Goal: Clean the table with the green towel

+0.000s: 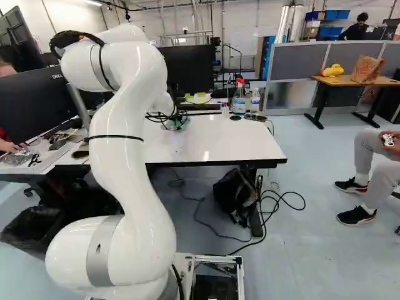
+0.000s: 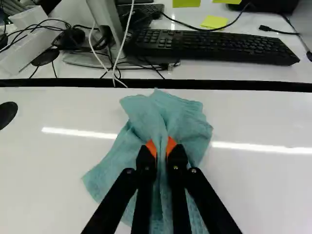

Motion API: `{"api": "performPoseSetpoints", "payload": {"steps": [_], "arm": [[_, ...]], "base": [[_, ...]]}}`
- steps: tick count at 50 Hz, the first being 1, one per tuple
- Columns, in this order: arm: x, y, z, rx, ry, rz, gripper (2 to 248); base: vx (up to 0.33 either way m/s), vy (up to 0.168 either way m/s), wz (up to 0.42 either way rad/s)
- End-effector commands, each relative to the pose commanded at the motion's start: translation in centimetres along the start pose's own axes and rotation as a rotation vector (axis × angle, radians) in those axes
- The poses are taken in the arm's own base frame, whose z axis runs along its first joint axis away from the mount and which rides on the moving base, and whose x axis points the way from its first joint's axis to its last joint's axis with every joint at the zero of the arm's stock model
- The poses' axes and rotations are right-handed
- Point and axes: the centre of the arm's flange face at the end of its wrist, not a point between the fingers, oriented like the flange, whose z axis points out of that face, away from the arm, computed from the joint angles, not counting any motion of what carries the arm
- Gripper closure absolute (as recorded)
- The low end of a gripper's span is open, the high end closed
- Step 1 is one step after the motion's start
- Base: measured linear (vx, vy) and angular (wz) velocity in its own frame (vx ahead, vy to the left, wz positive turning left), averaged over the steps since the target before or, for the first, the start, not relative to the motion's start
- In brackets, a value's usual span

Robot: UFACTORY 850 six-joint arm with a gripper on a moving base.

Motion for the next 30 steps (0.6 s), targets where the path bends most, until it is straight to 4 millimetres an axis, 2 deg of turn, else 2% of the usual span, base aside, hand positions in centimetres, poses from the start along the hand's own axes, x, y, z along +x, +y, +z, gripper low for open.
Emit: {"api": "performPoseSetpoints", "payload": {"steps": [9,30], "arm": [[-0.3,1.2,-0.6,-0.012,-0.007,0.010,209],[-2.2,1.6,-3.8,-0.018,-0.041,0.013,209]], "base": [[0.000,0.000,0.000],[0.000,0.000,0.000]]}}
